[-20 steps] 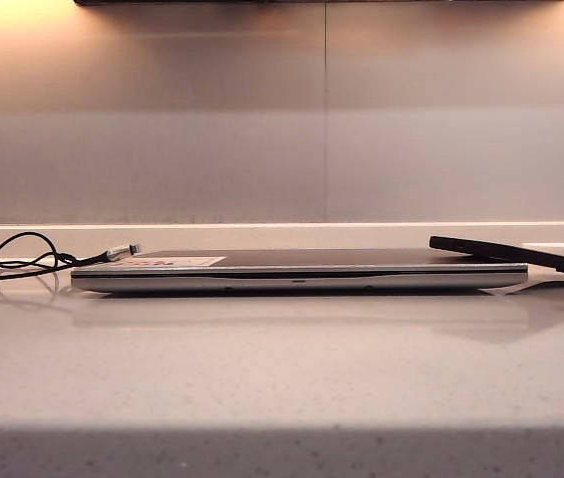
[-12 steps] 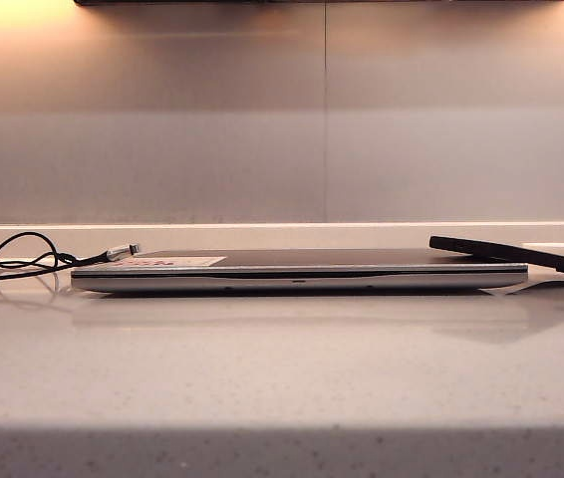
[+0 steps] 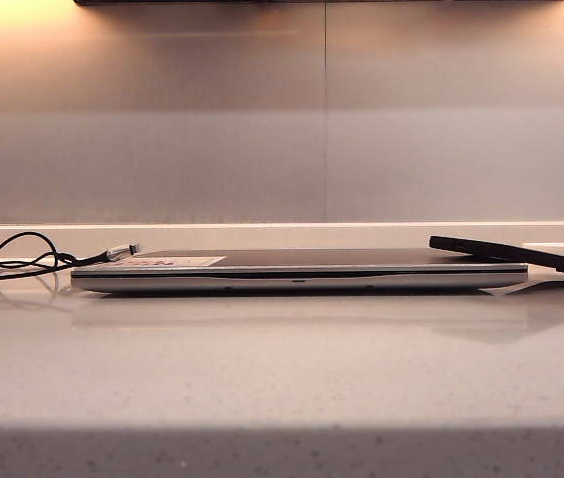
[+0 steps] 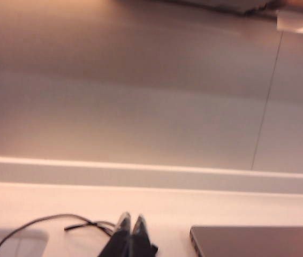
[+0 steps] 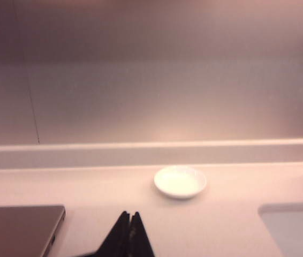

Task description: Pick up the charging cable and the phone, plug the charging cable into the charging port on the phone, and finally place them back on the table.

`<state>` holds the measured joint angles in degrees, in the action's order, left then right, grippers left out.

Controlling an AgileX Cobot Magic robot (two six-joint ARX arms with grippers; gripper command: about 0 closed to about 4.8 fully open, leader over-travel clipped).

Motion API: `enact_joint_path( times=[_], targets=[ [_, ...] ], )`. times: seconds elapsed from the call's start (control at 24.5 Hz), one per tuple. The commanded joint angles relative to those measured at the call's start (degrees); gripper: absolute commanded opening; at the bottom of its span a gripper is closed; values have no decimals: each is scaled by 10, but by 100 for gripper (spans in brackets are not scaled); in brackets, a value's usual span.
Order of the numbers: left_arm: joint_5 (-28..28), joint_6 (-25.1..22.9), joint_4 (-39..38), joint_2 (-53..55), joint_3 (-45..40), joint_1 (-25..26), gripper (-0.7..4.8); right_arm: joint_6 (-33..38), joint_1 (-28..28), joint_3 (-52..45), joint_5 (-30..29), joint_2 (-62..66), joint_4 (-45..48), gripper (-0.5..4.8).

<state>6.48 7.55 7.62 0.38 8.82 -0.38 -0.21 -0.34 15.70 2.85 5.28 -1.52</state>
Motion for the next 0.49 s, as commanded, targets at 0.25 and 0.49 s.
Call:
enact_joint_path(
  times=[0.25, 0.49],
  targets=[
    [2, -2, 29, 61, 62, 0, -6, 2, 1, 120, -41, 105, 13, -6],
    [2, -2, 62, 186, 110, -4, -6, 2, 12, 217, -45, 190, 13, -6]
  ],
)
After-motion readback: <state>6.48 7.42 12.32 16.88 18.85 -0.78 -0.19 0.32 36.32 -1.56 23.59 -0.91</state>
